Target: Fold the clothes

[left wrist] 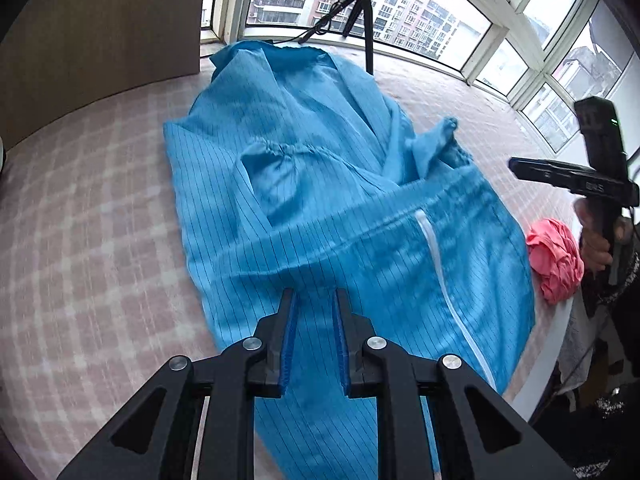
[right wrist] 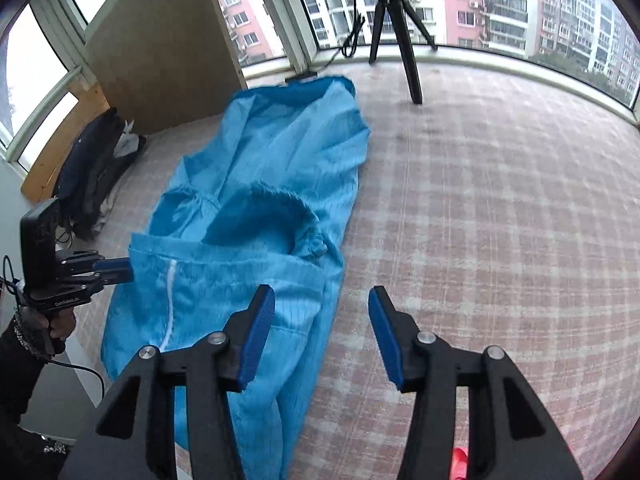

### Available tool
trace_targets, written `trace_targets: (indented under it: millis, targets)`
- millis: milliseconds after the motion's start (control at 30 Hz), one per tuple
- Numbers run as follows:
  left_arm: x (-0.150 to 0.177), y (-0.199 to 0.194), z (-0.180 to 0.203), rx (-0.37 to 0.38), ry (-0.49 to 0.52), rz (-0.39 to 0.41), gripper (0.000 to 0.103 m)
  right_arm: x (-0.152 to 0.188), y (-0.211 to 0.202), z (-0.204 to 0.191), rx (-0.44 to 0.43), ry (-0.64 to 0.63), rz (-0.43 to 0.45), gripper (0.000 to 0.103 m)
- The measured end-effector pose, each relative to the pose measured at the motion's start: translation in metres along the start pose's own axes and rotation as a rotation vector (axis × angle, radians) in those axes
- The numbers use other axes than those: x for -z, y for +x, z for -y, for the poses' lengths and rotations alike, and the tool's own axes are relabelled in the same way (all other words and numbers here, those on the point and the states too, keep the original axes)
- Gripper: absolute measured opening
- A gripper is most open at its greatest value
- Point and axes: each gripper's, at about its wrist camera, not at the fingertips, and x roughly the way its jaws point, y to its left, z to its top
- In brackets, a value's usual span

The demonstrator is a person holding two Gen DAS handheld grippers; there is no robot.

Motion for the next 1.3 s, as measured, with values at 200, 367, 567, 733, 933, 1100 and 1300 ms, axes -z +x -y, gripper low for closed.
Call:
trace_targets:
  millis: [200,367,567,733,933,1100,1300]
  targets:
    - [-0.016,0.021,-0.017,-0.056,-0.045,-0.017,0.015,0.001,0.061,-0.039,-0.016,-0.137,-0.158,0.047]
    - [-0.036,-0.040,-0.039,-0.108,-0.058,0.071,0.015,-0.005,0.046,-0.023,-0.015,-0.095,-0.186,0.041]
    - [-0.063,-0.116,-0.069,-0.168,-0.079,0.173,0.025,-0.058,-0.051,-0.018,-0.043,-0.073,-0.006,0.041]
    - [-0.102,-0.118,-0.072,-0.186,-0.047,0.188,0.035,-0.106,-0.049,-0.018,0.071,-0.151,0.057,0.041]
    - [-0.155,-0.034,-0.045,-0.177,0.042,0.103,0.050,-0.149,0.047,-0.001,0.114,-0.186,-0.050,0.041]
    - [-0.191,0.052,-0.035,-0.216,0.121,-0.001,0.050,-0.174,0.118,0.021,0.094,-0.151,-0.105,0.043]
    - [-0.216,0.106,-0.055,-0.186,0.084,-0.072,0.047,-0.201,0.173,0.046,0.009,-0.083,-0.154,0.047]
